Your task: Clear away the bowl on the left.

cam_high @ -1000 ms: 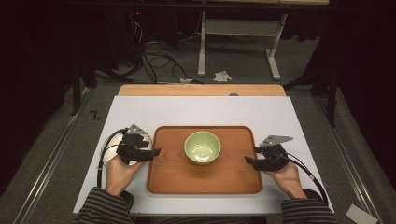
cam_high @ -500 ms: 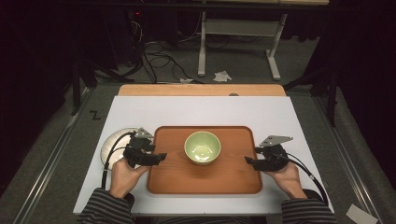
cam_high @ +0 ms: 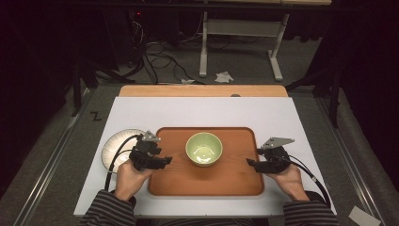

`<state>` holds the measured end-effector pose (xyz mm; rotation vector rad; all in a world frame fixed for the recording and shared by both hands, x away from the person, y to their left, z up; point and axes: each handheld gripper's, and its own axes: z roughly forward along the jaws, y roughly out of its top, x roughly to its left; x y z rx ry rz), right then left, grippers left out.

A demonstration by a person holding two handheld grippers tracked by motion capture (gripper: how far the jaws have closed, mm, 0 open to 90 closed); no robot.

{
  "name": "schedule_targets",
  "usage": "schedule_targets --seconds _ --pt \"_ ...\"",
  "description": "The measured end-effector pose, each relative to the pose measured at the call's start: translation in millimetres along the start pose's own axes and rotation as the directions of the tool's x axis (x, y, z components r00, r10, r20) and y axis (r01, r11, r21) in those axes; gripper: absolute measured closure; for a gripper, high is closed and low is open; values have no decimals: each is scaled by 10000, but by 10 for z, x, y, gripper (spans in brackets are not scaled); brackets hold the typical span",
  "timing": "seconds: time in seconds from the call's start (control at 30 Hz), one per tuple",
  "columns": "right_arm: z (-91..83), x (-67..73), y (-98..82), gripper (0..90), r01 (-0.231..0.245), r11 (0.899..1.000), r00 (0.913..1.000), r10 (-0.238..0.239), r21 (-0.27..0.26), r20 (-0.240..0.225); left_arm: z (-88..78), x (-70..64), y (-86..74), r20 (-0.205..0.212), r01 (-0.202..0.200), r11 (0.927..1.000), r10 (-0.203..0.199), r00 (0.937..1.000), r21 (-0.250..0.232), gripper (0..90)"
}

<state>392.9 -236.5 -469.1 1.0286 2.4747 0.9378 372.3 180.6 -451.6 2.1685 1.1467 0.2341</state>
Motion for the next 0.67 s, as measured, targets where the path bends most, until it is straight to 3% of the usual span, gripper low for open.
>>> schedule_targets --seconds 0.33,0.67 --pt "-13 26 -6 416 199 9998 9997 -199 5 119 87 -5 5 242 -125 9996 119 9996 264 417" --pt "-8 36 -5 408 284 9996 9995 -284 -58 139 103 -14 1 219 -224 9984 213 9995 520 409"
